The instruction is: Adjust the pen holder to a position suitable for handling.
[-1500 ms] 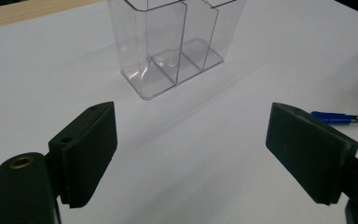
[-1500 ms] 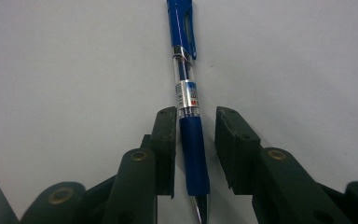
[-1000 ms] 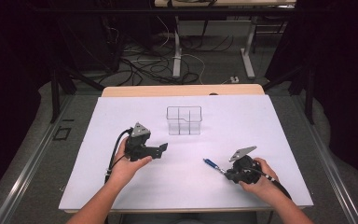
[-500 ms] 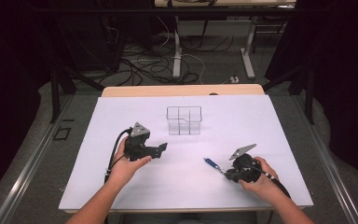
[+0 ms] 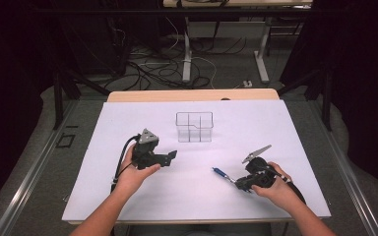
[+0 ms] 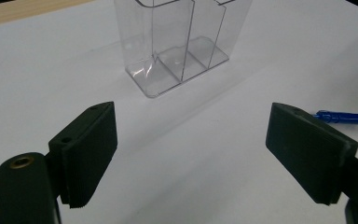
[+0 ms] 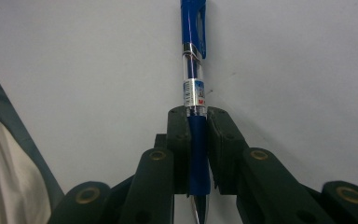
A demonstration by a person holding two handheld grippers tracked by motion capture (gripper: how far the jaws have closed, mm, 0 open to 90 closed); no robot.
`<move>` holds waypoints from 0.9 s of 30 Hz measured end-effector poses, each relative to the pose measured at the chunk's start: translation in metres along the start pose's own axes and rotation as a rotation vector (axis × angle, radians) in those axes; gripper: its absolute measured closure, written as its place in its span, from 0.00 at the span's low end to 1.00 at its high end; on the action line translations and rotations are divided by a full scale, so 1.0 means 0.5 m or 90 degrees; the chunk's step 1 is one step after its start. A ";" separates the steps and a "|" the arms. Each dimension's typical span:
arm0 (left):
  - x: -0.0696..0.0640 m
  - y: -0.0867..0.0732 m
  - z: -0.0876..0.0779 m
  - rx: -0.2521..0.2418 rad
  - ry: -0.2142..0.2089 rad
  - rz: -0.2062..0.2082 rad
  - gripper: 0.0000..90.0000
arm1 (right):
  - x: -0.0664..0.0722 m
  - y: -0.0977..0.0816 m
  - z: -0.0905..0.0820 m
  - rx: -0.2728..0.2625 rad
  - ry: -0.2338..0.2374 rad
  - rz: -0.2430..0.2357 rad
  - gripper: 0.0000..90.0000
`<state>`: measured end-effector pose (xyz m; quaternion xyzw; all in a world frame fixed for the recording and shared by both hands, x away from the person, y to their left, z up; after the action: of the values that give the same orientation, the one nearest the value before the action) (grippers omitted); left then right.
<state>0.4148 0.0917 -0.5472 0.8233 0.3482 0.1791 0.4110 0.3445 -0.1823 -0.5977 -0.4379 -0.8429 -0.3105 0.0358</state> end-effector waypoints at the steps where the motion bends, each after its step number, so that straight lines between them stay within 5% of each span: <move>1: 0.000 0.000 0.000 0.000 0.000 -0.001 0.19 | -0.003 -0.011 -0.020 0.094 -0.009 -0.011 0.89; 2: 0.000 0.001 0.000 -0.003 0.001 -0.004 0.19 | -0.004 -0.013 -0.031 0.139 -0.012 -0.017 0.89; 3: 0.001 0.001 0.001 -0.003 0.001 -0.005 0.19 | -0.001 -0.005 -0.021 0.098 -0.003 -0.010 0.89; 4: 0.001 0.001 0.001 -0.003 0.002 -0.005 0.19 | 0.007 0.012 0.000 0.008 0.021 0.006 0.89; 5: 0.003 0.000 0.001 0.000 0.002 0.000 0.19 | 0.003 0.000 -0.024 0.119 0.009 -0.009 0.89; 6: 0.004 0.000 0.001 0.001 0.002 0.000 0.19 | 0.009 0.014 -0.008 0.056 0.028 0.005 0.89; 8: 0.004 0.000 0.000 0.002 0.001 -0.001 0.19 | -0.003 0.007 -0.044 0.225 0.006 -0.035 0.89; 9: 0.004 0.000 0.000 0.002 0.000 -0.002 0.19 | 0.009 0.021 -0.018 0.129 0.035 -0.013 0.89; 10: 0.005 0.000 0.000 0.003 0.002 -0.002 0.19 | 0.015 0.036 -0.003 0.068 0.053 -0.002 0.89; 27: 0.022 0.007 -0.011 -0.006 0.013 -0.005 0.19 | 0.052 0.148 -0.024 0.133 0.130 -0.023 0.89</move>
<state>0.4205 0.1012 -0.5410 0.8179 0.3549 0.1875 0.4122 0.3824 -0.1388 -0.5430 -0.3825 -0.8705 -0.2646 0.1610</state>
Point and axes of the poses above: each handheld gripper's, and its own axes: z roughly forward along the jaws, y roughly out of its top, x roughly to its left, the point moved 8 cm from there along z, roughly forward along the jaws, and after that the axes turned 7 degrees about z, right-handed, at the moved point
